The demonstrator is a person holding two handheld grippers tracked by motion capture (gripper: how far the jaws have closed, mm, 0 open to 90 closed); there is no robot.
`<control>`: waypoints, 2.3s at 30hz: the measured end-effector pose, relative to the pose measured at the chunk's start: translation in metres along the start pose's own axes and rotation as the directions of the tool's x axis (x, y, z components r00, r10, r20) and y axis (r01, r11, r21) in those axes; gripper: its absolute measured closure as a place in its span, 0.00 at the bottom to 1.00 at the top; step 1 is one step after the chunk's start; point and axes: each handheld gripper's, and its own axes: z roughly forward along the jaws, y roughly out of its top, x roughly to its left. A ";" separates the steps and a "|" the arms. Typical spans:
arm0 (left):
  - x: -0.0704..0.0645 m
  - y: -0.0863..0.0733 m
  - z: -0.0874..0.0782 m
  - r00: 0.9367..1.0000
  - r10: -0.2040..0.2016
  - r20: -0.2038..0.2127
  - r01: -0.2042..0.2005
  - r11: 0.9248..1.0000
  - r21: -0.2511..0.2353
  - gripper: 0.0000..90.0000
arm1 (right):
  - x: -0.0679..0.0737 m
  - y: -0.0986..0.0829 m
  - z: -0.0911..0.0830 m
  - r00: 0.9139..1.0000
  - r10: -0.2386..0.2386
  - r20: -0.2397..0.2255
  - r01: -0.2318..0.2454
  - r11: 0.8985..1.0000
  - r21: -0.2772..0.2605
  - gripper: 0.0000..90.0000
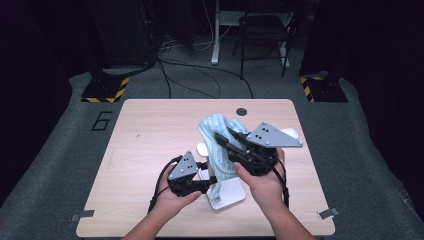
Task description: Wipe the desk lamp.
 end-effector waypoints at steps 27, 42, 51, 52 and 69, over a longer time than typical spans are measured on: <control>0.001 0.000 0.001 1.000 -0.008 0.017 0.008 1.000 0.003 0.59 | -0.107 -0.045 -0.075 0.946 0.146 0.291 -0.151 0.988 -0.004 0.80; 0.002 0.000 0.000 1.000 -0.013 0.023 0.013 1.000 -0.001 0.59 | -0.123 -0.051 -0.088 0.921 0.166 0.353 -0.173 0.985 -0.012 0.80; 0.002 -0.001 0.000 1.000 -0.015 0.020 0.015 1.000 -0.002 0.59 | -0.099 -0.042 -0.067 0.944 0.149 0.293 -0.155 0.988 -0.005 0.80; 0.002 -0.001 0.000 1.000 -0.015 0.023 0.015 1.000 -0.001 0.59 | -0.096 -0.041 -0.065 0.948 0.147 0.283 -0.151 0.988 -0.008 0.80; 0.003 -0.001 0.000 1.000 -0.003 0.011 0.003 1.000 -0.002 0.59 | -0.017 -0.010 -0.016 0.999 0.043 0.026 -0.042 0.999 -0.014 0.80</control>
